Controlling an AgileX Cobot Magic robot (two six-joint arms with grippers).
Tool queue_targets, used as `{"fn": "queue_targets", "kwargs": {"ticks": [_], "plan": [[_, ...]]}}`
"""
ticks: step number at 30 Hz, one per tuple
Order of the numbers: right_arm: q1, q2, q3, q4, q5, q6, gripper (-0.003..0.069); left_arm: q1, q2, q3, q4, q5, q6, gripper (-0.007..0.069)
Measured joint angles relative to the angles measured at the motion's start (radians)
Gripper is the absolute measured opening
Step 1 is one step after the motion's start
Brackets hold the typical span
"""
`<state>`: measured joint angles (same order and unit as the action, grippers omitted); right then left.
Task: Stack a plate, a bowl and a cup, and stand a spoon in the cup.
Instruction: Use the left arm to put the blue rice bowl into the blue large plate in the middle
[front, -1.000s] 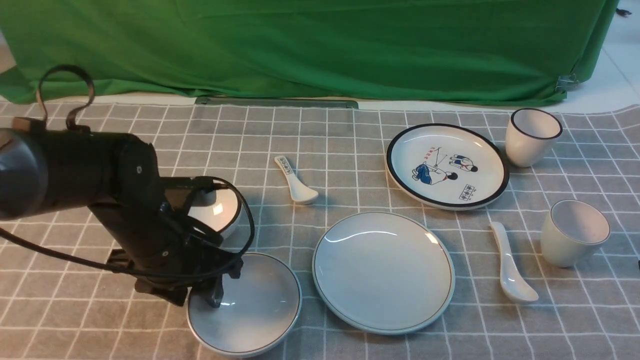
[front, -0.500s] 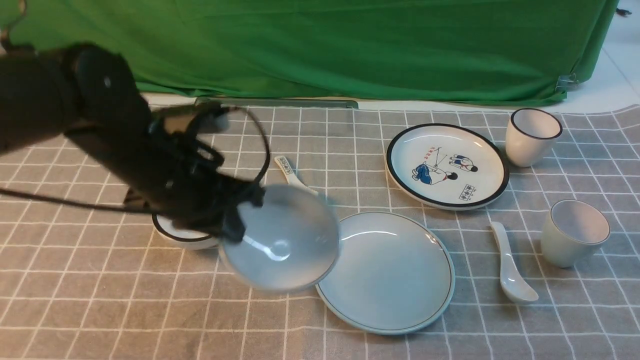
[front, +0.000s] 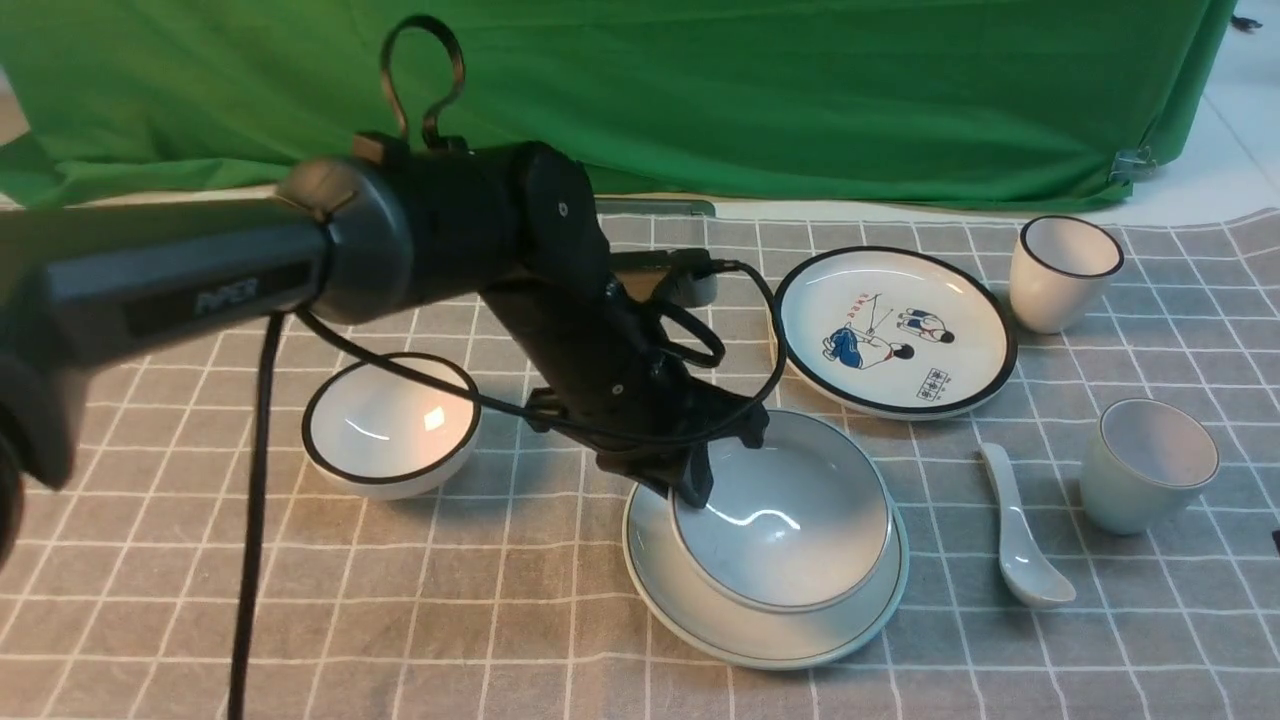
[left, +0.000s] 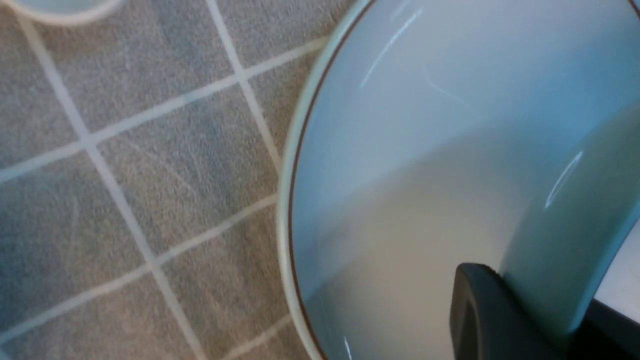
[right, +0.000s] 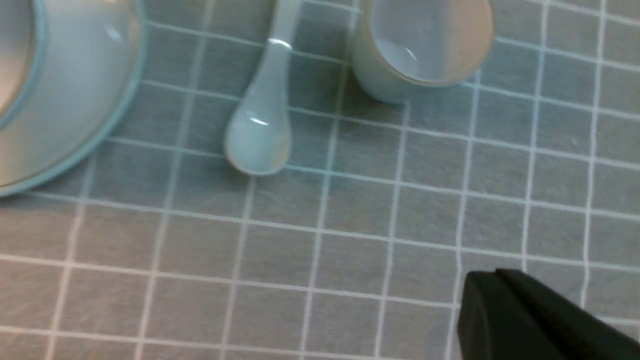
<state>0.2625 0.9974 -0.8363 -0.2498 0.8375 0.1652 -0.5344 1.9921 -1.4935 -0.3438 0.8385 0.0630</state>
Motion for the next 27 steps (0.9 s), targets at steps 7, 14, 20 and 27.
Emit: {"fn": "queue_targets", "kwargs": {"ticks": [7, 14, 20, 27], "plan": [[-0.19, 0.05, -0.034, 0.18, 0.023, -0.178, 0.0017, 0.0, 0.05, -0.006, 0.013, -0.013, 0.0, 0.0028], [-0.232, 0.071, -0.036, 0.25, 0.021, -0.238, 0.0017, 0.0, 0.059, -0.007, 0.008, -0.017, 0.001, 0.0029], [-0.241, 0.135, -0.077, 0.25, -0.011, -0.241, 0.0017, -0.001, 0.059, -0.008, 0.028, -0.033, 0.001, 0.0121], [-0.353, 0.34, -0.242, 0.279, 0.006, -0.241, 0.0025, -0.002, 0.045, -0.069, 0.048, 0.019, -0.001, 0.0406]]}}
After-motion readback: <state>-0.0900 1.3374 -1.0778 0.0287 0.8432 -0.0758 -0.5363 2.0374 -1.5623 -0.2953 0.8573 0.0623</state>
